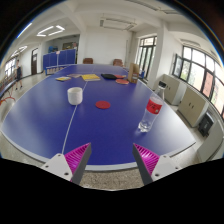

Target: Pour water

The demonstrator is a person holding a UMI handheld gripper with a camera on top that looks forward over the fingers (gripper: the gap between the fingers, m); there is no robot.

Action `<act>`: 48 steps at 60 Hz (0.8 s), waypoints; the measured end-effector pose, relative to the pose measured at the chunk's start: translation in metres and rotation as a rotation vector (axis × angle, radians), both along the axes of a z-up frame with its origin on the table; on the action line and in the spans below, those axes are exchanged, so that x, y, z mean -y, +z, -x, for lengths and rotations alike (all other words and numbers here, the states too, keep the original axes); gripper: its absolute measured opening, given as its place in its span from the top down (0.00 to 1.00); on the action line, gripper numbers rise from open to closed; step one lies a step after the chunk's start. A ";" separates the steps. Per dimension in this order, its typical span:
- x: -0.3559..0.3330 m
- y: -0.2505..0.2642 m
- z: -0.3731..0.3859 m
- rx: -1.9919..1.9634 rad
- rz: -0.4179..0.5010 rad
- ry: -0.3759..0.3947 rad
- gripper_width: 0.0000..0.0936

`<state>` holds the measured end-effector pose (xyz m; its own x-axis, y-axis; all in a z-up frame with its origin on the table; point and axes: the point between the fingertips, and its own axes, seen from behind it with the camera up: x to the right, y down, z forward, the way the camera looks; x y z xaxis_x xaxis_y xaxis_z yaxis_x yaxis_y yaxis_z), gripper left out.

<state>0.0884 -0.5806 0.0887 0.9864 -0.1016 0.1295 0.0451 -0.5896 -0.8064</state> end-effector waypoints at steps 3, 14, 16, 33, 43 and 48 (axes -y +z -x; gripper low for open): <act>-0.019 -0.004 -0.039 0.013 -0.016 -0.024 0.09; -0.103 -0.016 -0.147 -0.016 -0.110 -0.077 0.09; -0.118 -0.013 -0.161 -0.021 -0.137 -0.085 0.10; -0.196 -0.013 -0.199 -0.041 -0.286 -0.039 0.31; -0.208 -0.006 -0.206 -0.003 -0.350 -0.030 0.51; -0.218 -0.008 -0.201 -0.025 -0.366 -0.069 0.60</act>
<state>0.2898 -0.3630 0.0802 0.9780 -0.2028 0.0486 -0.0066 -0.2627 -0.9648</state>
